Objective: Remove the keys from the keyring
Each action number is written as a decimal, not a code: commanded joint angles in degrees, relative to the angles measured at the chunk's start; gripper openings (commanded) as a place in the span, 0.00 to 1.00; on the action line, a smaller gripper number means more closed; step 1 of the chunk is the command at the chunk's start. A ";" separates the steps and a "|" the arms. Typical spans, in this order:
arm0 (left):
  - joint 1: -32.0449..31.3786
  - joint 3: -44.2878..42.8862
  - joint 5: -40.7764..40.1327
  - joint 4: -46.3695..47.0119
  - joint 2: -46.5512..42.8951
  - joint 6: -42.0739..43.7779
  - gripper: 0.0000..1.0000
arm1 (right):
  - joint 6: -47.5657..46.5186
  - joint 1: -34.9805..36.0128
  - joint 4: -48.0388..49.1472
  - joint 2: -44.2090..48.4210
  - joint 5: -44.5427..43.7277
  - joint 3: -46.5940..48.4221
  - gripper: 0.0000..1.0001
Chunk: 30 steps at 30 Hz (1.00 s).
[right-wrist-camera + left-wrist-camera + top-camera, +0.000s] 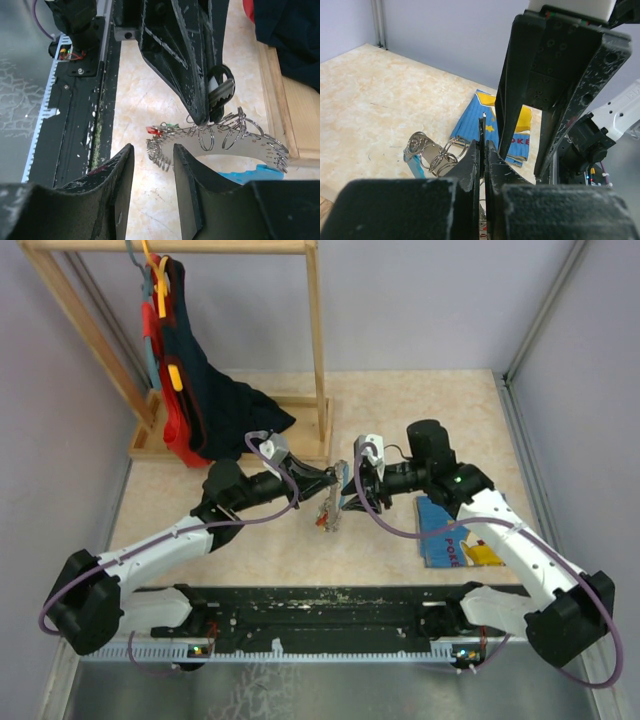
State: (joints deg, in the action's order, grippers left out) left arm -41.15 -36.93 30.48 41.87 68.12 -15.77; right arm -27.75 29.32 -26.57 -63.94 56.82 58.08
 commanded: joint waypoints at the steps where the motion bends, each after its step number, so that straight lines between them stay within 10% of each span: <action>1: -0.49 -1.40 -0.17 5.44 -0.78 -2.44 0.00 | 2.22 -0.49 4.99 -0.52 -0.44 -0.73 0.37; 30: -4.82 -2.79 -3.78 6.31 0.55 -2.53 0.00 | 4.59 -0.41 9.02 -1.01 -2.64 -2.45 0.18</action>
State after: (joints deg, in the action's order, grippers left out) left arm -45.63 -36.95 27.66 44.16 69.17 -18.24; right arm -23.29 29.32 -19.68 -65.30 54.06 55.86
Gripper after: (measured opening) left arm 0.020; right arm 0.211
